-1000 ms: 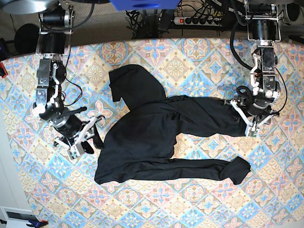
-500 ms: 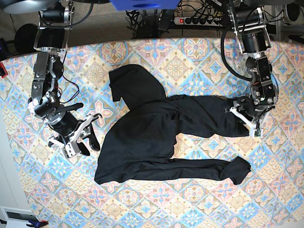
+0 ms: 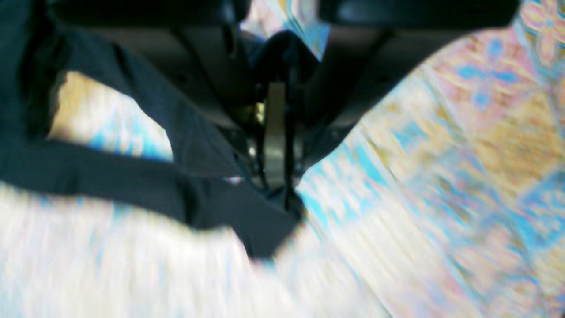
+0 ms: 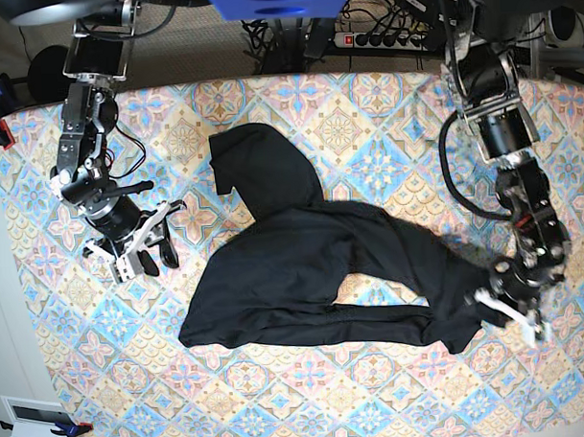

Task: Layout the t-shirt on the table in an organized manner, then fold the t-shirt properly
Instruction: 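Grasp a sleeve with the right gripper and the hem with the left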

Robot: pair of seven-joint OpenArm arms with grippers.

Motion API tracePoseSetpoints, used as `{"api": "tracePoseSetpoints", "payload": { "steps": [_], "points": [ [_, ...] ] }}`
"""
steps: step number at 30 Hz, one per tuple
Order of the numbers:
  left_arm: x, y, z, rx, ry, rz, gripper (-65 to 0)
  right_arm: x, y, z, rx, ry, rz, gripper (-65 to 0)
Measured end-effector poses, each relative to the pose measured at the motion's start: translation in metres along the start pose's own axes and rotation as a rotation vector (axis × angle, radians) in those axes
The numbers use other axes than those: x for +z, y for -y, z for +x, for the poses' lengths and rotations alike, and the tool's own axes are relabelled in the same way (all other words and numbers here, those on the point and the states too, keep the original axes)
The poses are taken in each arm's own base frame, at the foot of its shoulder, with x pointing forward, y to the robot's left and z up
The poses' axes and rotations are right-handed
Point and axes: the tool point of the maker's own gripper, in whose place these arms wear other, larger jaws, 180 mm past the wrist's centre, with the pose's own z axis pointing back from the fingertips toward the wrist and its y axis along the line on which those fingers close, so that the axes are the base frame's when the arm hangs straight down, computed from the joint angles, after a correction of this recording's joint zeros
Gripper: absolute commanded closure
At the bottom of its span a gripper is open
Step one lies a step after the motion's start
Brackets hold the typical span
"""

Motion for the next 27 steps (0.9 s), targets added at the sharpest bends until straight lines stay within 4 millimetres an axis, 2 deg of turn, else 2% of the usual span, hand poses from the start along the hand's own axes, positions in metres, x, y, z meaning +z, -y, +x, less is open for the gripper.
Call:
{"api": "tracePoseSetpoints", "payload": {
  "steps": [3,7,9,11,14,17,21,24,27],
  "points": [
    [-0.004,-0.023,0.014,0.079,0.012,0.036,-0.3,-0.002,-0.006,-0.003,0.002,-0.011,0.019,-20.7],
    [-0.012,-0.055,0.016,0.184,0.058,0.079,-0.4,-0.001,-0.005,-0.021,-0.002,-0.104,0.013,-20.8],
    [-0.017,-0.071,0.009,0.198,0.055,0.117,-0.5,-0.002,-0.008,-0.026,0.001,-0.128,0.022,-20.9],
    [-0.016,-0.089,-0.001,0.216,0.032,0.191,-1.8,-0.007,-0.022,-0.027,0.023,-0.145,0.058,-20.9],
    [-0.011,-0.107,0.001,0.274,0.062,0.282,-8.5,-0.016,-0.050,-0.031,0.050,-0.158,0.144,-21.0],
    [-0.008,-0.116,-0.008,0.311,0.053,0.330,-13.6,-0.020,-0.064,-0.055,0.067,-0.259,0.183,-21.1],
    [-0.005,-0.124,-0.043,0.271,-0.055,0.357,-18.9,-0.021,-0.088,-0.069,0.115,-0.326,0.248,-21.1],
    [-0.006,-0.118,-0.056,0.258,-0.080,0.334,-23.2,-0.019,-0.106,-0.076,0.158,-0.348,0.306,-21.1],
    [0.004,-0.112,-0.063,0.259,-0.058,0.290,-25.1,-0.017,-0.110,-0.083,0.176,-0.370,0.312,-21.1]
  ]
}}
